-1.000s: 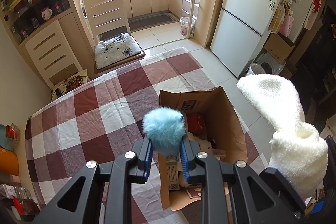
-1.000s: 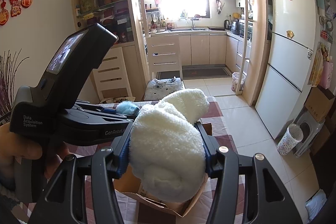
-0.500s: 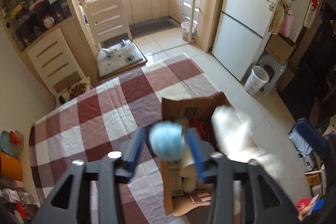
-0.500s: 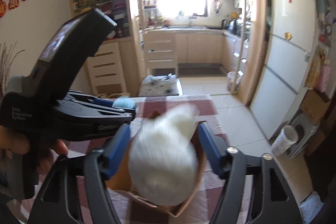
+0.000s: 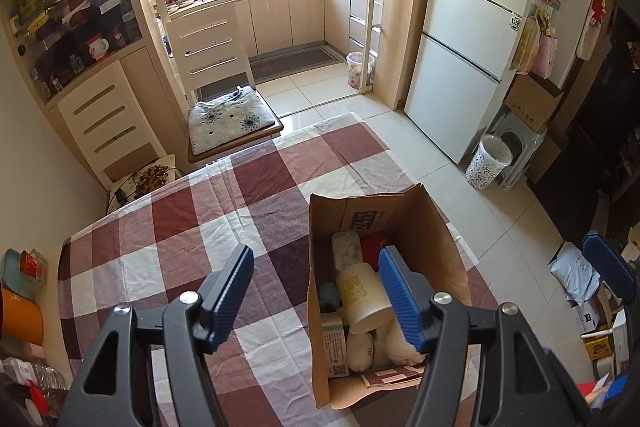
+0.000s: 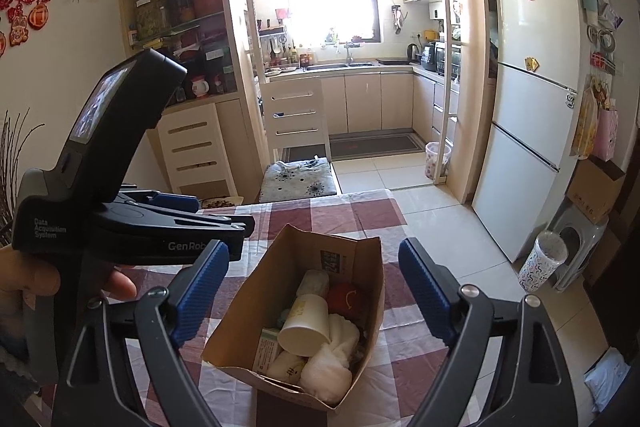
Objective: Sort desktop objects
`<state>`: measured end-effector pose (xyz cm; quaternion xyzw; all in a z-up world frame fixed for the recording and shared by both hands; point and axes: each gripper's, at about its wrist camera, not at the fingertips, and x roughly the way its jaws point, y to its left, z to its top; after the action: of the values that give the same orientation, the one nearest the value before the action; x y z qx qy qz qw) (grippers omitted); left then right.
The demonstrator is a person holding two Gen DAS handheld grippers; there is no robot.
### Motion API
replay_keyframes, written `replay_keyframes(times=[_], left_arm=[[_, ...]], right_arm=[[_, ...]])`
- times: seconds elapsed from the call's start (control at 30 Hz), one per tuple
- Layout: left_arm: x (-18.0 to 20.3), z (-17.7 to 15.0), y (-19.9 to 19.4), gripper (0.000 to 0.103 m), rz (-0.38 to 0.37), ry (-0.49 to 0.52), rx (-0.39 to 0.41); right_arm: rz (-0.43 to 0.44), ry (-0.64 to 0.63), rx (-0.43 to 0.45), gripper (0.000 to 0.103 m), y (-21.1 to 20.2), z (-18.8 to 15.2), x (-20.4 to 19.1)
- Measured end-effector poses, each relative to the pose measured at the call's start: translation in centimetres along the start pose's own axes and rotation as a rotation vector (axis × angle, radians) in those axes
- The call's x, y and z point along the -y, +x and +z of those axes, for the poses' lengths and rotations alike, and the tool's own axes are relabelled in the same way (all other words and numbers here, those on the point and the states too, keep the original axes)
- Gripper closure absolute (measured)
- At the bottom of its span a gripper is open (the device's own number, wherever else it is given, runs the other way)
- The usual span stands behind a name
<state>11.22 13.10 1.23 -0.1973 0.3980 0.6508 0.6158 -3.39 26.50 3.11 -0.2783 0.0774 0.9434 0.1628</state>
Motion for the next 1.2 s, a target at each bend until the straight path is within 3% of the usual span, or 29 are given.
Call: replay_keyframes(times=[1.2], left_arm=[[1.0,-7.2,0.2,0.036,0.014,-0.056,-0.175]], right_arm=[[-0.009,0.06,-0.131,0.007,-2.2,-4.1,-0.1]])
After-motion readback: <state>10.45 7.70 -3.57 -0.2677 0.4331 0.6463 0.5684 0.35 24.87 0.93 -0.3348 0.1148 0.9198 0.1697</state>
